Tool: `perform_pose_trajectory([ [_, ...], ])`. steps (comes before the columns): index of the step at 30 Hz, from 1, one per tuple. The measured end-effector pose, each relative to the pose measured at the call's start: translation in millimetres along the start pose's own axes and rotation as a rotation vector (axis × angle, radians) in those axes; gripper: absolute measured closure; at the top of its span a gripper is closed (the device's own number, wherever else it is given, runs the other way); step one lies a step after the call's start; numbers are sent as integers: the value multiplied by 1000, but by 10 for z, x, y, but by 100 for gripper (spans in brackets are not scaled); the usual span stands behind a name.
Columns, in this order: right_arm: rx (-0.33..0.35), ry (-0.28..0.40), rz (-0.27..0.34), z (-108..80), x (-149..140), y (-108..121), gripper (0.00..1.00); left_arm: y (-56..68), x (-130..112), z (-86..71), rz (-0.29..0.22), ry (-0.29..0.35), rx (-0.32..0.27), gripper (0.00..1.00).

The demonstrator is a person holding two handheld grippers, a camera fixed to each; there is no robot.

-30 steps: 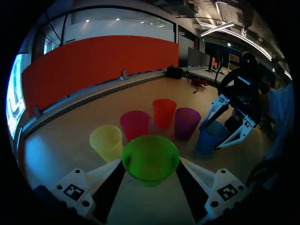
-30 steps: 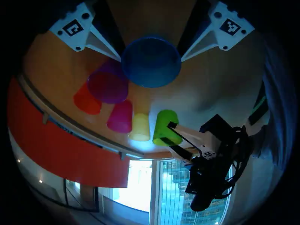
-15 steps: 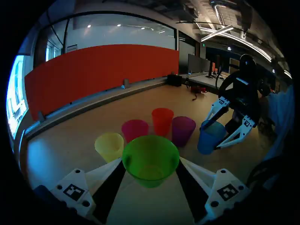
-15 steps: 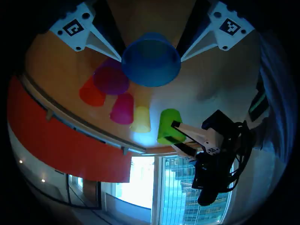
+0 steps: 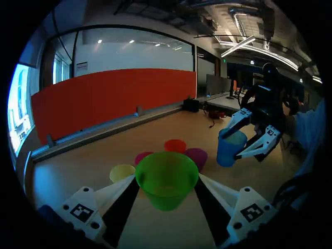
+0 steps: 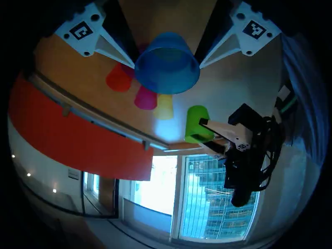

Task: Pour water

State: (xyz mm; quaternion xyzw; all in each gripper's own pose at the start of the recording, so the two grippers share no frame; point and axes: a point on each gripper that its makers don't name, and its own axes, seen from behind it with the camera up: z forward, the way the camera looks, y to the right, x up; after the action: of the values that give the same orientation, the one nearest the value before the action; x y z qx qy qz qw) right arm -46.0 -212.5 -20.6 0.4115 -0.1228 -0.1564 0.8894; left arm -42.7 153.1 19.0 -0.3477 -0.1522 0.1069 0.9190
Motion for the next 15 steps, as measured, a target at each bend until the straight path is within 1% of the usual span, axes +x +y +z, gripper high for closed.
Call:
perform_pose_trajectory([
  [8,-25,82,12,-151,352,25,11,20,226,-119,-19,70,6,13],
  [15,-41,145,20,-223,576,62,11,14,423,-183,-37,145,21,13],
])
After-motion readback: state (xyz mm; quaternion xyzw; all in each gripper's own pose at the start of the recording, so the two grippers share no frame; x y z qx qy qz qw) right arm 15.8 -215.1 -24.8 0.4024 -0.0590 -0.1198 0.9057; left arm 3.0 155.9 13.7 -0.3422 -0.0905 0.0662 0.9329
